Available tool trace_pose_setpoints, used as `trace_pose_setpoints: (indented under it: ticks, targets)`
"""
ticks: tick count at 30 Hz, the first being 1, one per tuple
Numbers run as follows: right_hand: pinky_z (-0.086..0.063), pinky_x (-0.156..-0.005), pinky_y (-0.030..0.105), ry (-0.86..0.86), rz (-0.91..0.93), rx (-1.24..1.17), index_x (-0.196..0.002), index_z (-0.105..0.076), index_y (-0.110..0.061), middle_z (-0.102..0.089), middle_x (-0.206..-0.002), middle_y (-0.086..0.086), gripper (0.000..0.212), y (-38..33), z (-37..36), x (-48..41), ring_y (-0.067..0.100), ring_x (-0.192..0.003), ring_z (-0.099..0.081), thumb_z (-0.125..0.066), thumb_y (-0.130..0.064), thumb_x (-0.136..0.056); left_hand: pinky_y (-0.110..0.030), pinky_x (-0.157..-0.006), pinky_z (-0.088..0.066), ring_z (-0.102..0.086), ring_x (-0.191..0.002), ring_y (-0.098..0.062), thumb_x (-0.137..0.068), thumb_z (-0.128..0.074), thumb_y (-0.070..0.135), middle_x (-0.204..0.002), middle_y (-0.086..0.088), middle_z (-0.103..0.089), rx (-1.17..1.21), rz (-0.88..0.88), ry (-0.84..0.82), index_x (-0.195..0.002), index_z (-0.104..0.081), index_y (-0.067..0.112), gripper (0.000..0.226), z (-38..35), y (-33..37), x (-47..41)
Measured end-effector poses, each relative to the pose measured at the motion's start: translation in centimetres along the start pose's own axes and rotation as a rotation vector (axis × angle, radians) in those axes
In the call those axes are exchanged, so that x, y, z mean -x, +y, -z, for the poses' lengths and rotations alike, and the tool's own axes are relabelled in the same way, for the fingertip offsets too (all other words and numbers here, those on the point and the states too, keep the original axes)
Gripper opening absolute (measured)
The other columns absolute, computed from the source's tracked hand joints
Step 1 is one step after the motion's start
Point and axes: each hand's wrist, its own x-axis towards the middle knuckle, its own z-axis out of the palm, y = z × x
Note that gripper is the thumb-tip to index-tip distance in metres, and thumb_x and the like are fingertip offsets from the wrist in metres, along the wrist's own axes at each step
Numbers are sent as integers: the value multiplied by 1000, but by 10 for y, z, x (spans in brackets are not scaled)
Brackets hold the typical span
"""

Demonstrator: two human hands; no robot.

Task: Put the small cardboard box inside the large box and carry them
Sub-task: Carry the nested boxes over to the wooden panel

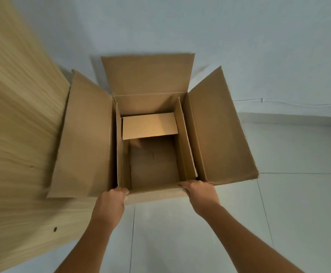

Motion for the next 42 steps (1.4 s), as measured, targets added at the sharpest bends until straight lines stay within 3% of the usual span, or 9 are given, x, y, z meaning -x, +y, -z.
trace_pose_setpoints:
  ticks: [9,24,29,33,42]
  targets:
    - [-58,-76,38,6,-37,-39,-111,-63,-24,-73,-103,2,29,-22,-13,3,25,-87,-68,-55,-4,-90,-33,-61,-59,-71,-71,-30,-80,-67,2,-85,-6,-77,-30,-76,-12,-92,-74,14,19,6,-26,-4]
    - [-51,-65,32,-13,18,-33,-112,-61,-22,-72,-96,4,32,-64,-13,-21,27,-79,-65,-53,-1,-89,-31,-69,-55,-71,-87,-28,-83,-62,-2,-98,-6,-77,12,-6,11,-100,-73,14,26,26,-67,-22]
    - [-27,-44,24,-28,5,2,-100,-59,-19,-56,-74,2,24,-76,1,-40,25,-62,-49,-54,1,-88,-33,-69,-54,-70,-86,-27,-86,-59,1,-98,-8,-76,7,25,20,-101,-71,15,23,38,-72,-40]
    - [-38,-52,26,-6,10,-12,-104,-57,-17,-52,-72,3,26,-87,5,-52,24,-61,-49,-56,3,-87,-34,-70,-54,-69,-90,-29,-88,-57,1,-101,-13,-75,2,69,42,-107,-70,13,25,46,-76,-55]
    - [-43,-57,29,45,-8,-22,-107,-58,-19,-50,-74,1,31,-90,2,-55,25,-63,-50,-56,3,-86,-36,-66,-52,-69,-87,-35,-85,-58,-2,-96,-15,-75,-24,73,54,-98,-71,11,23,46,-79,-61]
